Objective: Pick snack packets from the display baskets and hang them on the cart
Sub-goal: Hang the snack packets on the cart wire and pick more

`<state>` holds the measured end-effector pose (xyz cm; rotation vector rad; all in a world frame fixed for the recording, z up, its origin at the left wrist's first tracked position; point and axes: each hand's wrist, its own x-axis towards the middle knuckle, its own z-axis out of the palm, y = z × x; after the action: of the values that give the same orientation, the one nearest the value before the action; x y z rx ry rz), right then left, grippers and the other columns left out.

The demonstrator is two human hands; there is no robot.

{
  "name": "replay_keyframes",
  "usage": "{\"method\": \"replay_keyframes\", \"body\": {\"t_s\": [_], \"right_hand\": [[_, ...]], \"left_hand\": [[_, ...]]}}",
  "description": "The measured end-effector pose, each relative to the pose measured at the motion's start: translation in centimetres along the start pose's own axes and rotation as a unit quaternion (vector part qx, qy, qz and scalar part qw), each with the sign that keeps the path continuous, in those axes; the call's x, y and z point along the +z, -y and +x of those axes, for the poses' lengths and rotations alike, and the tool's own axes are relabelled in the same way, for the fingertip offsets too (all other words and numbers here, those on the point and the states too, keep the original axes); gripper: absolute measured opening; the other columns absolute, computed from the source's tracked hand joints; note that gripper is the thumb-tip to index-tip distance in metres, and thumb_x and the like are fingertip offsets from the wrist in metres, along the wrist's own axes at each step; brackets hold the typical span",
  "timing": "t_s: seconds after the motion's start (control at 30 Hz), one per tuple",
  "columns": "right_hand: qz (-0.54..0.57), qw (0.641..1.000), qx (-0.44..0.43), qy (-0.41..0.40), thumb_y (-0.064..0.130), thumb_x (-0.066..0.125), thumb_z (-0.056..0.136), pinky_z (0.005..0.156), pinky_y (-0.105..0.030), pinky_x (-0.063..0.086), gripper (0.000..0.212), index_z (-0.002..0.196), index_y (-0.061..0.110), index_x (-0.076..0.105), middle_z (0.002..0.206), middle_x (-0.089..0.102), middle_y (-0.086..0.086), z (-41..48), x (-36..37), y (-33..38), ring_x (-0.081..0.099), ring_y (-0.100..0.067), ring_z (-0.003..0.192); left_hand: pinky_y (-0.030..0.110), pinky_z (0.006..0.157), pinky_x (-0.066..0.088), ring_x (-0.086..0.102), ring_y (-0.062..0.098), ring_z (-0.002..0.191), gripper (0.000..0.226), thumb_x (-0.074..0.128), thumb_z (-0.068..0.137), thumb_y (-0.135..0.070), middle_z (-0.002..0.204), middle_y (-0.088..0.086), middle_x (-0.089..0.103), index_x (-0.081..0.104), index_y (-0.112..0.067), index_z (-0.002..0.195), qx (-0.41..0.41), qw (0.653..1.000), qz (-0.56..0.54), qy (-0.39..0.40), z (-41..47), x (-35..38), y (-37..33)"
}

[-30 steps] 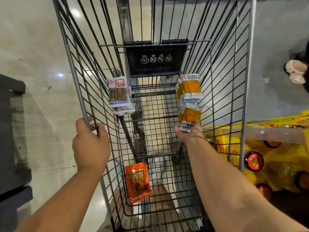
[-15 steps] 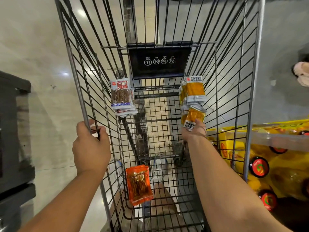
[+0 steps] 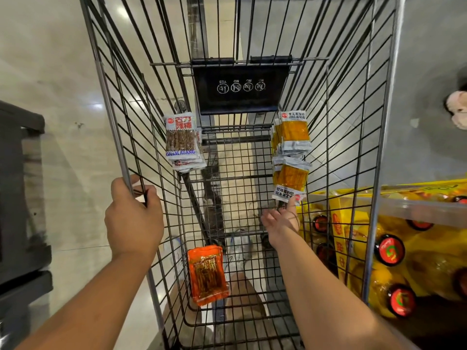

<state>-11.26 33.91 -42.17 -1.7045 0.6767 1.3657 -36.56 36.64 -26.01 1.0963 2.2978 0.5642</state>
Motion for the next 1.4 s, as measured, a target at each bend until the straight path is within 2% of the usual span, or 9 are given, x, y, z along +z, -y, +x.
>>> {"method": "replay_keyframes", "body": {"t_s": [0.13,0.3,0.53,0.7,0.8,0.9,1.1,1.17,1.4], "right_hand": [[-0.041,0.998,-0.036,-0.004,0.042,0.065,0.096,0.069,-0.032,0.058,0.042,0.117,0.006,0.059,0.111,0.067,-0.01,0.2,-0.7,1.0,0.067,-0.02,0.081],[-0.092,0.992,-0.079,-0.038,0.025,0.054,0.104,0.074,-0.034,0.061,0.033,0.126,0.001,0.057,0.096,0.069,-0.011,0.8,-0.4,2.5,0.069,-0.02,0.082],[-0.12,0.977,-0.152,-0.084,0.021,0.048,0.107,0.039,-0.02,0.049,0.021,0.122,0.006,0.051,0.092,0.069,-0.022,1.3,-0.7,2.5,0.063,-0.013,0.045],[-0.009,0.989,-0.102,-0.104,0.035,0.048,0.106,0.045,-0.021,0.054,0.04,0.117,-0.003,0.053,0.099,0.067,-0.016,0.4,0.1,2.7,0.064,-0.018,0.064],[-0.117,0.983,-0.077,-0.12,0.042,0.054,0.102,0.056,-0.025,0.051,0.038,0.098,0.005,0.058,0.085,0.065,-0.008,0.4,-0.5,1.2,0.06,-0.017,0.062],[-0.33,0.931,-0.119,-0.1,0.024,0.06,0.097,0.069,-0.032,0.053,0.007,0.098,0.021,0.066,0.101,0.07,-0.009,0.7,-0.9,0.0,0.063,-0.02,0.08],[-0.588,0.787,-0.161,0.099,0.035,0.056,0.099,0.084,-0.037,0.055,0.038,0.135,0.024,0.055,0.123,0.058,0.003,-1.3,4.2,4.1,0.058,-0.02,0.097],[-0.609,0.772,-0.153,0.094,0.036,0.05,0.101,0.079,-0.038,0.05,0.043,0.141,0.018,0.052,0.131,0.056,-0.006,-1.6,6.0,6.4,0.055,-0.024,0.098],[-0.65,0.744,-0.121,0.096,0.042,0.053,0.1,0.107,-0.045,0.041,0.06,0.152,0.014,0.038,0.153,0.042,-0.011,-1.4,6.6,6.3,0.043,-0.034,0.137]], "left_hand": [[0.053,0.071,0.058,0.069,0.033,0.08,0.02,0.059,0.099,-0.031,0.089,0.002,0.07,0.044,-0.029,0.113,0.002,1.0,-0.004,-0.001,0.0,0.0,0.0],[0.053,0.074,0.058,0.07,0.033,0.082,0.02,0.058,0.1,-0.031,0.092,0.001,0.071,0.045,-0.028,0.114,0.001,1.0,0.002,-0.002,0.0,0.1,0.1],[0.053,0.074,0.058,0.07,0.033,0.08,0.02,0.058,0.1,-0.03,0.091,0.0,0.069,0.045,-0.028,0.114,0.001,1.0,-0.005,0.001,0.0,0.1,-0.1],[0.053,0.074,0.058,0.07,0.033,0.079,0.02,0.059,0.099,-0.031,0.09,-0.001,0.069,0.044,-0.031,0.112,0.006,1.0,0.001,-0.003,0.0,0.2,0.1],[0.053,0.074,0.058,0.07,0.033,0.08,0.02,0.059,0.099,-0.031,0.09,0.0,0.069,0.043,-0.031,0.111,0.002,1.0,0.001,-0.003,0.0,0.1,0.2],[0.054,0.074,0.058,0.07,0.033,0.08,0.02,0.059,0.099,-0.031,0.092,0.001,0.069,0.043,-0.033,0.111,0.005,1.0,-0.002,-0.002,0.0,0.2,0.1],[0.053,0.073,0.059,0.07,0.032,0.078,0.019,0.059,0.1,-0.031,0.087,-0.007,0.065,0.044,-0.032,0.112,0.014,1.0,-0.005,-0.002,0.3,0.4,0.6],[0.053,0.071,0.059,0.071,0.031,0.076,0.021,0.06,0.099,-0.032,0.083,-0.015,0.062,0.041,-0.037,0.107,0.014,1.0,-0.005,-0.003,0.3,0.5,0.8],[0.053,0.071,0.06,0.071,0.031,0.075,0.023,0.06,0.099,-0.031,0.086,-0.018,0.06,0.04,-0.04,0.106,0.013,1.0,-0.006,-0.006,0.6,0.8,1.4]]}}
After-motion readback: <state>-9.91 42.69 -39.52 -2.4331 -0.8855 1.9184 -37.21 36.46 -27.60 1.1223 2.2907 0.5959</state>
